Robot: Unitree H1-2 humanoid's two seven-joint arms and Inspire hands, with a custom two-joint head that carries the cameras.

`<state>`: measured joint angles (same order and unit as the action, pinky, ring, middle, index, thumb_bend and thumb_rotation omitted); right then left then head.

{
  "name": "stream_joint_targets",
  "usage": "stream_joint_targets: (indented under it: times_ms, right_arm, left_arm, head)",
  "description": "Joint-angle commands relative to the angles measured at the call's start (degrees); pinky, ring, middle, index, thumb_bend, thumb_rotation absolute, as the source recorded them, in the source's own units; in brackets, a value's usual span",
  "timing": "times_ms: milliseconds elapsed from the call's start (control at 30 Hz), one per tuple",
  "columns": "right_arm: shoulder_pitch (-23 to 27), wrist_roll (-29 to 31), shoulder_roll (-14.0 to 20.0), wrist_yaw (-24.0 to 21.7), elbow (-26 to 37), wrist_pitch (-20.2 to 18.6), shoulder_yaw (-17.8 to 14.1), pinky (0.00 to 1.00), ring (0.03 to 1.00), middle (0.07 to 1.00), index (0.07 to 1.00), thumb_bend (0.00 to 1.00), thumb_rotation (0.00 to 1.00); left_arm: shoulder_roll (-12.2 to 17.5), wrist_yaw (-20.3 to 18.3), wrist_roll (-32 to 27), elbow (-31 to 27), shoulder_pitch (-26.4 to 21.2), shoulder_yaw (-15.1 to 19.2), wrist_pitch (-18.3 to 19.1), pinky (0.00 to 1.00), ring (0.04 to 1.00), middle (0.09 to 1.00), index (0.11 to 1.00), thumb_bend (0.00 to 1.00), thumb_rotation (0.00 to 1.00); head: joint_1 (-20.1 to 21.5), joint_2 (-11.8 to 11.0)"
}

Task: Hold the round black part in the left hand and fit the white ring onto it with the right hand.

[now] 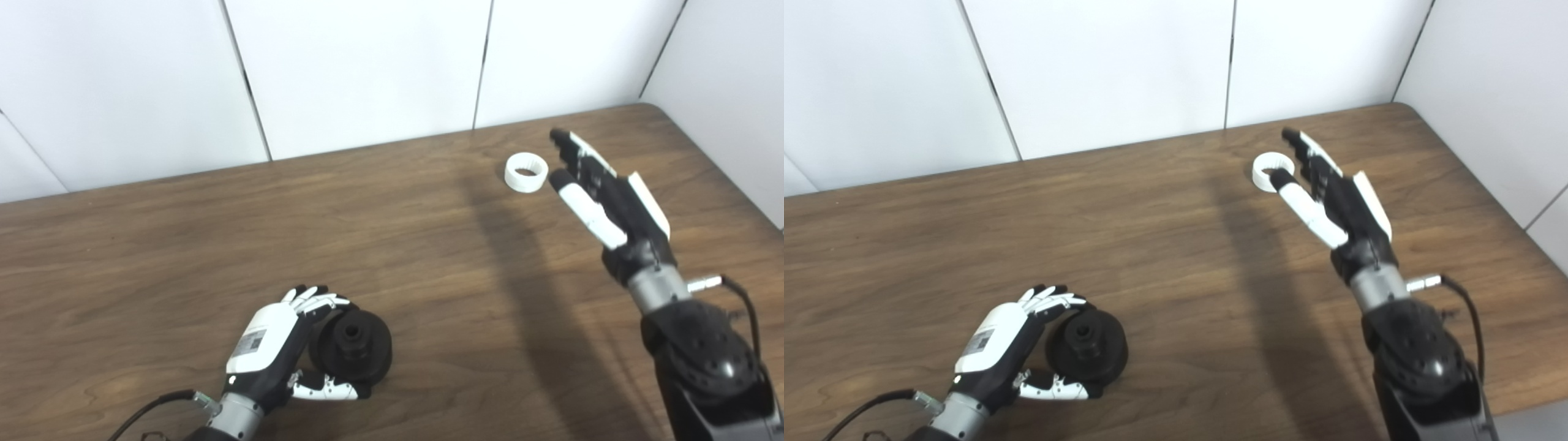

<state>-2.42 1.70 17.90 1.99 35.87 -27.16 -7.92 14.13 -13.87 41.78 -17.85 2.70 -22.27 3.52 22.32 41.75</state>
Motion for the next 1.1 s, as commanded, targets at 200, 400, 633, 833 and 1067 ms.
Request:
stream_joint_targets:
  times_ms: [200, 400, 633, 833, 1067]
  right_arm:
    - [10.25, -23.05, 3.56, -15.23, -6.06, 0.24, -3.28, 0.93, 0.948, 0.953, 0.899, 0.77, 0.44]
    - [17.13, -37.55, 3.94, -27.25, -11.81, 0.24, -5.26, 0.85, 0.926, 0.930, 0.900, 0.83, 0.37]
    - [22.33, -45.55, 6.07, -30.92, -18.89, 0.25, -2.44, 0.90, 0.982, 0.941, 0.890, 0.87, 0.33]
    - [25.43, -47.95, 9.22, -28.96, -27.00, 0.36, 2.24, 0.97, 0.997, 0.954, 0.875, 0.89, 0.32]
    - [28.41, -49.21, 10.88, -28.84, -33.82, 0.28, 5.28, 1.00, 1.000, 0.971, 0.877, 0.91, 0.31]
  left_arm:
    - [1.18, -0.01, 0.03, 0.07, 0.70, 0.45, -1.20, 1.00, 0.932, 0.832, 0.484, 0.52, 0.06]
    - [1.51, -0.64, 0.21, -0.56, 0.92, 0.62, -0.99, 1.00, 0.934, 0.833, 0.485, 0.52, 0.06]
    - [1.40, -0.53, -0.09, -0.50, 1.06, 0.99, -1.40, 1.00, 0.932, 0.831, 0.485, 0.52, 0.06]
    - [0.96, -0.83, 0.62, -0.42, 0.99, 0.68, -1.32, 1.00, 0.935, 0.834, 0.485, 0.52, 0.06]
    - [0.22, -0.79, 0.45, -0.73, 1.10, 0.58, -1.10, 1.00, 0.933, 0.833, 0.484, 0.52, 0.06]
  head:
    - [0.88, -0.31]
    - [2.39, -0.42]
    - [3.04, -0.14]
    - [2.32, -0.20]
    - [2.80, -0.03]
